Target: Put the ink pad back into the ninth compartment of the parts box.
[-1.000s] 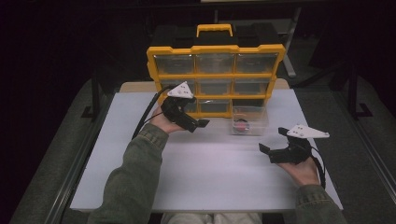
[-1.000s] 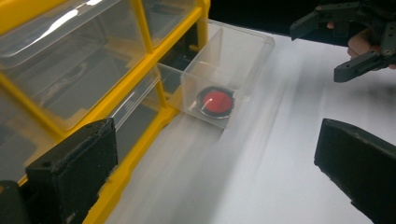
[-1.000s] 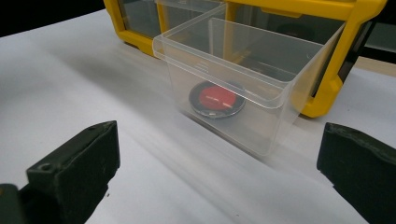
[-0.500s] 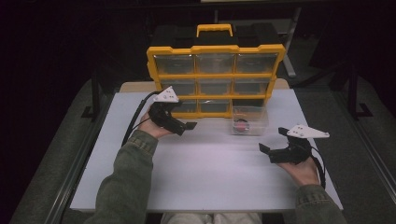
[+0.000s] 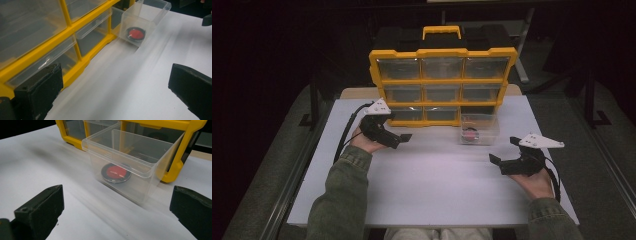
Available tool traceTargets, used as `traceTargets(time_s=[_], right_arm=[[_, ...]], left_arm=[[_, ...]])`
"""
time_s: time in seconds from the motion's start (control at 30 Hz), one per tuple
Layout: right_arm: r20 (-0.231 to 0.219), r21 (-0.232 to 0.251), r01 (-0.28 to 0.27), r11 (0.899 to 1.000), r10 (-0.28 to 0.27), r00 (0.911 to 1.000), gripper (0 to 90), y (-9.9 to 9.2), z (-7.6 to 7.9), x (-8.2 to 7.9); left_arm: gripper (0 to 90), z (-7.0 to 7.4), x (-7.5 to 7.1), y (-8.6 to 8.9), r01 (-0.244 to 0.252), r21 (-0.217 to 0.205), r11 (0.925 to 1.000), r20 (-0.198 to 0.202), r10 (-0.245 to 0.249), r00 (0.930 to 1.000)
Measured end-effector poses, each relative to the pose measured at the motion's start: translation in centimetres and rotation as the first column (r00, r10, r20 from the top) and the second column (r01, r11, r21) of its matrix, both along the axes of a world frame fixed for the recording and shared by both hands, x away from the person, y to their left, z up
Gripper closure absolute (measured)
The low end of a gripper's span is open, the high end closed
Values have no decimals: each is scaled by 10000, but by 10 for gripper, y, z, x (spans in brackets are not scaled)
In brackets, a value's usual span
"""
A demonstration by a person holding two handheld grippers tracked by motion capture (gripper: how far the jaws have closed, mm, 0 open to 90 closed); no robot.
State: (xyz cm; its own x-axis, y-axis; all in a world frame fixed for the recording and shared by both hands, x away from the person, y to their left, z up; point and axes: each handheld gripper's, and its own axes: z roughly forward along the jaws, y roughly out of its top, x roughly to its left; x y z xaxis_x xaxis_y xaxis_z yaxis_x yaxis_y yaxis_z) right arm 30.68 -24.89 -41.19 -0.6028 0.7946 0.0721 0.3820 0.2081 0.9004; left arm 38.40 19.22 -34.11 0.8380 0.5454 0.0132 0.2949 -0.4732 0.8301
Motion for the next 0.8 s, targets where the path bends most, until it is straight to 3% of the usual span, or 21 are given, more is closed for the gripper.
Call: traceTargets(time_s=[0.27,0.43,0.6,0.8], right_arm=[[-13,-27,-18,10000,18,10000,0,1,0,0],[2,37,-3,10000,3,10000,0,1,0,0],[35,76,15,10000,-15,10000,0,0,0,-1],[31,91,32,10000,-32,10000,0,0,0,-1]], left_arm=[[0,-11,-7,12,-246,-106,9996,-187,244,9995],[0,-16,-12,18,-414,-241,9988,-162,411,9990],[0,-22,-17,24,-702,-92,9975,-29,702,9975],[0,-24,-21,42,-1194,-849,9892,-46,1194,9928]])
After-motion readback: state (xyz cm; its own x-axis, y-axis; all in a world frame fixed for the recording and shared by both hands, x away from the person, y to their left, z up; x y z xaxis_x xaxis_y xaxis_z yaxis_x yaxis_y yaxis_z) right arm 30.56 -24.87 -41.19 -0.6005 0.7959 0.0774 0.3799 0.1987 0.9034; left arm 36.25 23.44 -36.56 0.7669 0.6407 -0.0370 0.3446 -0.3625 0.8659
